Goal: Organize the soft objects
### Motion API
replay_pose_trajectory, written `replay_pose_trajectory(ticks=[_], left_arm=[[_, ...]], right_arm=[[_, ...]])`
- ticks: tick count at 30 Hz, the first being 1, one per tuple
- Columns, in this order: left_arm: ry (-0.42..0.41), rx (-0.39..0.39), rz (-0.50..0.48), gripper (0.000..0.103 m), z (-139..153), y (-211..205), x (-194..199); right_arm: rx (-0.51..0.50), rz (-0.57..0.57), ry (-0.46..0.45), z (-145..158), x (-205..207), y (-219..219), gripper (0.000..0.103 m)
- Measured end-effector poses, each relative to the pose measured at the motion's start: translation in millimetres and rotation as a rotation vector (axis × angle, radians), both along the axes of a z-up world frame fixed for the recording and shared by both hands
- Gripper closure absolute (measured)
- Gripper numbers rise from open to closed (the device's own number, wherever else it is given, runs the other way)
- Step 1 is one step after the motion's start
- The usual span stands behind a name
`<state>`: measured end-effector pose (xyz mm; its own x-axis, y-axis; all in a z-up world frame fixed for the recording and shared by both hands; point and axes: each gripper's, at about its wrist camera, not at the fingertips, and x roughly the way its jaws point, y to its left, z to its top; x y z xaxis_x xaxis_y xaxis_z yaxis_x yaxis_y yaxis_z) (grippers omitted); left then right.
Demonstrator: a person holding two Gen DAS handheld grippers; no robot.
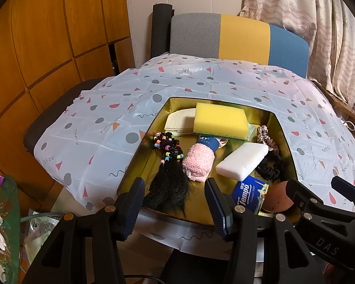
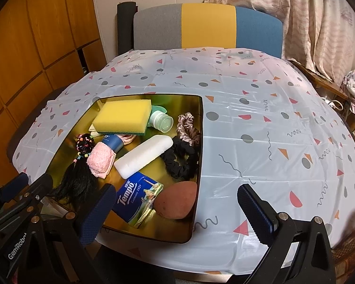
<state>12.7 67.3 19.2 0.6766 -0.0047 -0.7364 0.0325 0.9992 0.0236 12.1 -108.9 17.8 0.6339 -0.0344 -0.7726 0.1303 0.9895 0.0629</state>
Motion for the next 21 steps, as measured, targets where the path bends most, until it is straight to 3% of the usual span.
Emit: replay_pose_trajectory(ticks=[21], left_arm=[[0.011, 0.013, 0.005, 0.050, -4.9, 2.0, 3.9]], right_arm=[[0.012, -0.016, 0.007, -1.8, 1.1, -5.7, 0.000]])
